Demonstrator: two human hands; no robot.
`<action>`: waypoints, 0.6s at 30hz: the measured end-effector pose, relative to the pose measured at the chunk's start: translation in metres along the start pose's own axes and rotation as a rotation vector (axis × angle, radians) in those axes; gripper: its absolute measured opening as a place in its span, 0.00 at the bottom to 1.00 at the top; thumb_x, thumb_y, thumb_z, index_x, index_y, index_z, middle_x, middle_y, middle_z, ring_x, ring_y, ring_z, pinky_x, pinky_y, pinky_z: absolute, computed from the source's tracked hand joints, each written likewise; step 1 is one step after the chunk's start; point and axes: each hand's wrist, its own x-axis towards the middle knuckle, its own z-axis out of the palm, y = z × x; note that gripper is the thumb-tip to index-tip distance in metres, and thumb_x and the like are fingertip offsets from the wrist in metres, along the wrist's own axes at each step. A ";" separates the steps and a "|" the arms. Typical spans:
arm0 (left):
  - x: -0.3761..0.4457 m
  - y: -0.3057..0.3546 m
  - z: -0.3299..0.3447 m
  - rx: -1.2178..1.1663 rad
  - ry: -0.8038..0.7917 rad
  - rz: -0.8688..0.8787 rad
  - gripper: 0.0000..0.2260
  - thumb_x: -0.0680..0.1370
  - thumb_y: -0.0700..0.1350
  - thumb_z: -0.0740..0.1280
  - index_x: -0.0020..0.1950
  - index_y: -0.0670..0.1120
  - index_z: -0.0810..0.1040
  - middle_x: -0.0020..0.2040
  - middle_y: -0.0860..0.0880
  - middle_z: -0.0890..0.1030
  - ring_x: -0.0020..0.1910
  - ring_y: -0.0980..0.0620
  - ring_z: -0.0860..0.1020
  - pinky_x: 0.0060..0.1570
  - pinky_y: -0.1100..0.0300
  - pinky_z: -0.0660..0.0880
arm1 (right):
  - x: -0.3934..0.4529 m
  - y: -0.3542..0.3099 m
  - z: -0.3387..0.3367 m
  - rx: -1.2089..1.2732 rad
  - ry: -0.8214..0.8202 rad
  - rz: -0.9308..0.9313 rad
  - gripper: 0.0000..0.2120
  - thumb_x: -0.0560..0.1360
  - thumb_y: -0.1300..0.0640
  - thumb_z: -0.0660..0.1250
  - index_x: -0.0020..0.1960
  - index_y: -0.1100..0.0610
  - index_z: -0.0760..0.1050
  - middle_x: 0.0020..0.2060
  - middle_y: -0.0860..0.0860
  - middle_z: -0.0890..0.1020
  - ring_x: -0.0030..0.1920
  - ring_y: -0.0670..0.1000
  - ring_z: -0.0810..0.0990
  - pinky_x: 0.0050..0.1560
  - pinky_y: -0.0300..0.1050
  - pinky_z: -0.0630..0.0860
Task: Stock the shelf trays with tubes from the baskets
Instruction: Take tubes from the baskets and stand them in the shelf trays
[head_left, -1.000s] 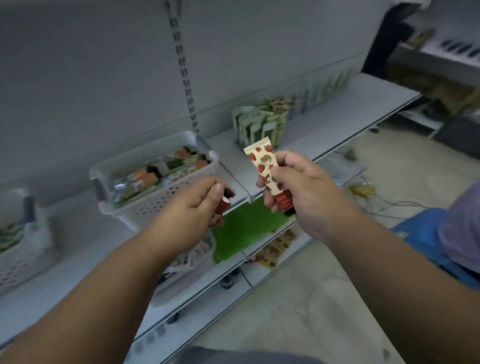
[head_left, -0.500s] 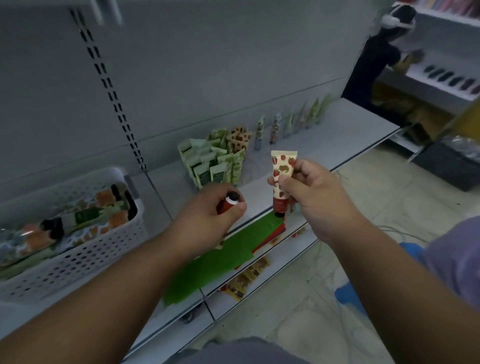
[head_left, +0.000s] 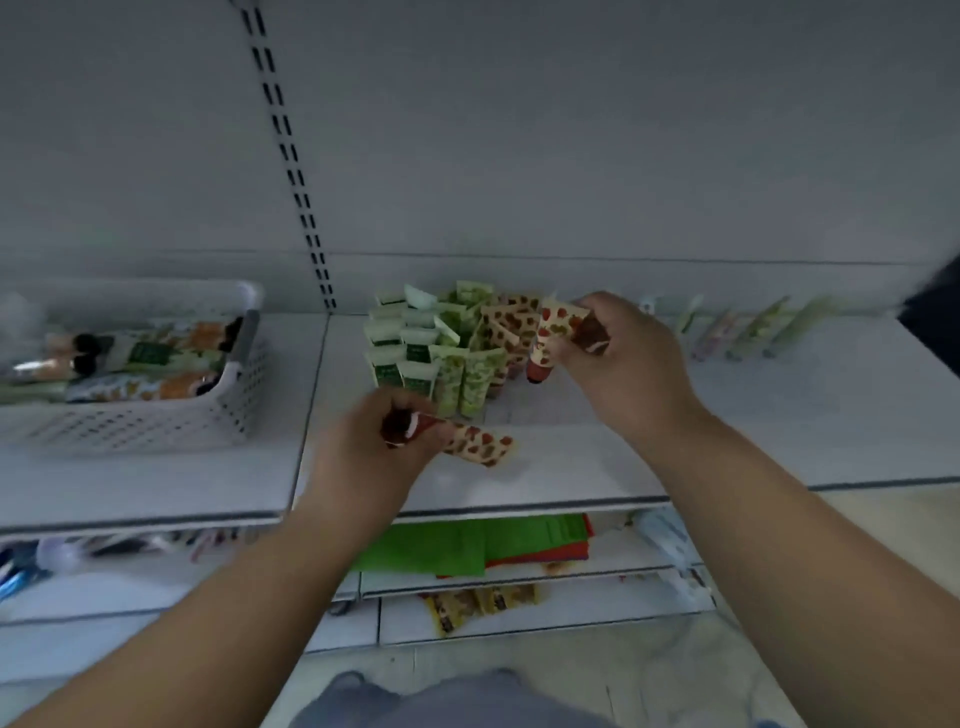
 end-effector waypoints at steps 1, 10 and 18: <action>-0.003 0.000 0.006 -0.005 0.039 -0.021 0.06 0.72 0.52 0.73 0.46 0.56 0.78 0.40 0.58 0.81 0.37 0.64 0.77 0.33 0.72 0.69 | 0.005 0.006 0.005 0.000 -0.021 -0.025 0.07 0.74 0.50 0.70 0.52 0.48 0.75 0.39 0.43 0.77 0.40 0.46 0.76 0.35 0.38 0.68; -0.021 -0.015 0.042 -0.517 0.055 -0.314 0.05 0.73 0.38 0.72 0.47 0.44 0.78 0.41 0.43 0.83 0.41 0.45 0.82 0.42 0.55 0.79 | 0.030 0.032 0.033 -0.013 -0.148 -0.122 0.16 0.75 0.52 0.70 0.59 0.57 0.77 0.47 0.53 0.83 0.47 0.53 0.80 0.45 0.44 0.75; -0.022 -0.006 0.064 -0.741 0.073 -0.359 0.05 0.78 0.37 0.67 0.52 0.41 0.80 0.43 0.42 0.84 0.43 0.46 0.82 0.45 0.57 0.78 | 0.032 0.040 0.036 -0.094 -0.327 -0.102 0.16 0.75 0.54 0.70 0.60 0.58 0.77 0.51 0.54 0.82 0.50 0.54 0.80 0.42 0.43 0.73</action>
